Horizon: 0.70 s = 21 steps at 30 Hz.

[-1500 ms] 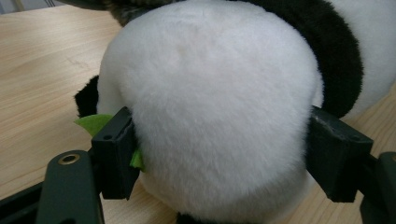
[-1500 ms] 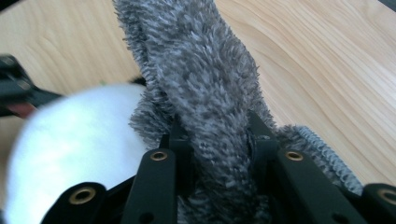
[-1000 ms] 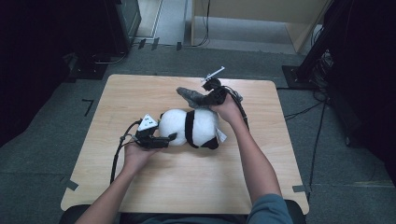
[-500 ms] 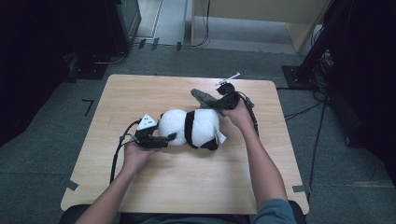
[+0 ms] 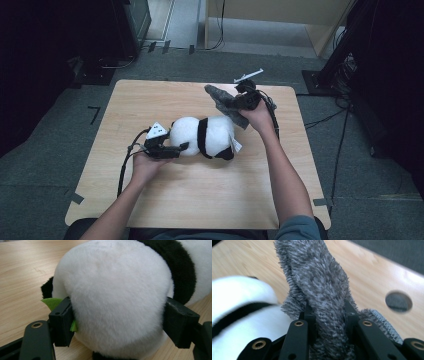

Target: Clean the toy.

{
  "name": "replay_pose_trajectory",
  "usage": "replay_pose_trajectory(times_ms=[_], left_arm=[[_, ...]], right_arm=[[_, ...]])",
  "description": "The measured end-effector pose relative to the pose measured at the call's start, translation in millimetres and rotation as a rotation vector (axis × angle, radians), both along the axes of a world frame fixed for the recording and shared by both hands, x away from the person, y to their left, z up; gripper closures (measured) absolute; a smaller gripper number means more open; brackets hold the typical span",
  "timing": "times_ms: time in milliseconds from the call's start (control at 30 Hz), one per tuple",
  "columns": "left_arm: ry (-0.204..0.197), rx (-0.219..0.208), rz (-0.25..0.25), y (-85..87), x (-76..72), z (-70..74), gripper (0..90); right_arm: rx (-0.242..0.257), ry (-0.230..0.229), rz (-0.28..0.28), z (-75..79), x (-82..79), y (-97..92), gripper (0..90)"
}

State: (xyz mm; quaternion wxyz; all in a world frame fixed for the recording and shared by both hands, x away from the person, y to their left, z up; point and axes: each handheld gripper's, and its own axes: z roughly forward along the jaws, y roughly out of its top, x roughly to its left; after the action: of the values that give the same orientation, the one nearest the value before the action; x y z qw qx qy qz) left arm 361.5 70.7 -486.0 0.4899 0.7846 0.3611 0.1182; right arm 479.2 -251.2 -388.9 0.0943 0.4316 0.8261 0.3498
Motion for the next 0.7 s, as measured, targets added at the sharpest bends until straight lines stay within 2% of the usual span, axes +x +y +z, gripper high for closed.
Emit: replay_pose_trajectory(times_ms=[133,300,533,700], left_arm=[[-0.001,-0.001,-0.002,0.6,0.1,-0.5,21.9],[-0.003,-0.003,-0.001,0.4,-0.5,-0.7,22.0],[-0.005,-0.001,-0.002,0.5,-0.3,-0.6,22.0],[-0.008,0.001,-0.002,0.4,-0.2,-0.5,22.0]], right_arm=[[-0.008,-0.026,0.047,17.3,0.1,25.8,73.2],[-0.014,-0.033,0.103,26.9,2.9,57.5,73.2],[-0.011,-0.032,0.16,26.0,4.4,100.2,73.1],[-0.01,-0.019,0.199,18.8,2.4,129.7,73.1]])
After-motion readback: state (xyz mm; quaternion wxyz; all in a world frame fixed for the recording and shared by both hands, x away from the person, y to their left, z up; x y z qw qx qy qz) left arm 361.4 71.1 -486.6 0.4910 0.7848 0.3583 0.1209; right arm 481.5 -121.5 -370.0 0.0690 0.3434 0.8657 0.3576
